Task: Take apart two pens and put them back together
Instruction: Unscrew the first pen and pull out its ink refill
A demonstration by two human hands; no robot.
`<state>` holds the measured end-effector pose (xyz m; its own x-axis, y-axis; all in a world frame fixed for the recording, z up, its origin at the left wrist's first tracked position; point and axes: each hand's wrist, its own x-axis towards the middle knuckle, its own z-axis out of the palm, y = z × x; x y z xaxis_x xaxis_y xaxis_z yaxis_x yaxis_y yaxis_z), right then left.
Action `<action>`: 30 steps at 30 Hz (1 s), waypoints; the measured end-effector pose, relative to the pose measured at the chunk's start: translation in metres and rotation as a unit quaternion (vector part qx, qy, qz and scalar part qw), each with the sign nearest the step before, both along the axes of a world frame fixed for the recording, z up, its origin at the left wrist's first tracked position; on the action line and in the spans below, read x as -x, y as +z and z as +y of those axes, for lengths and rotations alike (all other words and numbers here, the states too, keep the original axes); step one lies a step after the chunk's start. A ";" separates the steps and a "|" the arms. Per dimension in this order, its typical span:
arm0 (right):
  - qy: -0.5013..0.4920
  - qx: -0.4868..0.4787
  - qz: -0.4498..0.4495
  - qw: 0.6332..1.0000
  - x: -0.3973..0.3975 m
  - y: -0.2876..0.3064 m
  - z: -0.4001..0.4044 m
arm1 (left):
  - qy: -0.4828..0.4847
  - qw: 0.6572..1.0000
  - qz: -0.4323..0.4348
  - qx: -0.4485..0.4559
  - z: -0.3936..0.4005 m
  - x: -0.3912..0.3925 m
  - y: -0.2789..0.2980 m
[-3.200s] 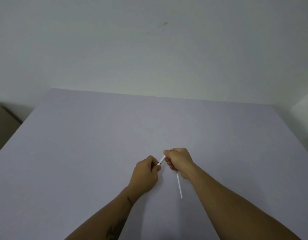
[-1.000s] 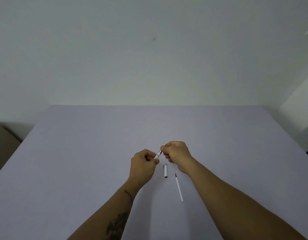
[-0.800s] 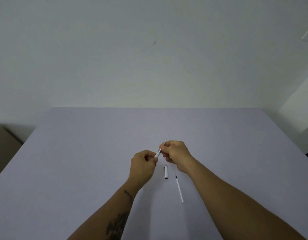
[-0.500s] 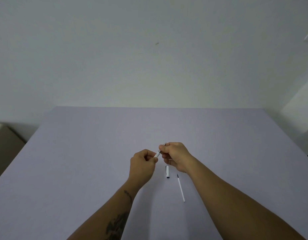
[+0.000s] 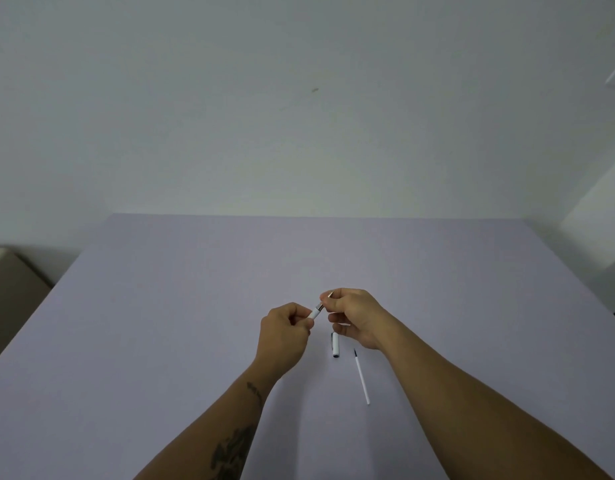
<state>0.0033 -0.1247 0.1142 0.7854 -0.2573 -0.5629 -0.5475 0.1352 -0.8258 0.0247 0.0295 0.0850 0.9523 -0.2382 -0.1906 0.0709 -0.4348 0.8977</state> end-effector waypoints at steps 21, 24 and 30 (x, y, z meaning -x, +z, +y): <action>-0.031 -0.004 -0.009 0.999 -0.007 0.000 -0.001 | 0.006 1.000 -0.003 0.010 -0.004 -0.012 0.005; -0.030 0.018 -0.015 0.999 -0.009 0.000 -0.001 | 0.004 1.000 -0.002 0.006 -0.005 -0.014 0.005; -0.008 0.010 -0.016 1.000 -0.010 0.002 -0.001 | 0.003 1.000 -0.004 0.006 -0.004 -0.013 0.005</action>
<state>0.0136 -0.1260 0.1165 0.7988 -0.2814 -0.5317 -0.5182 0.1270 -0.8458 0.0380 0.0253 0.0903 0.9550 -0.2354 -0.1807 0.0663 -0.4245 0.9030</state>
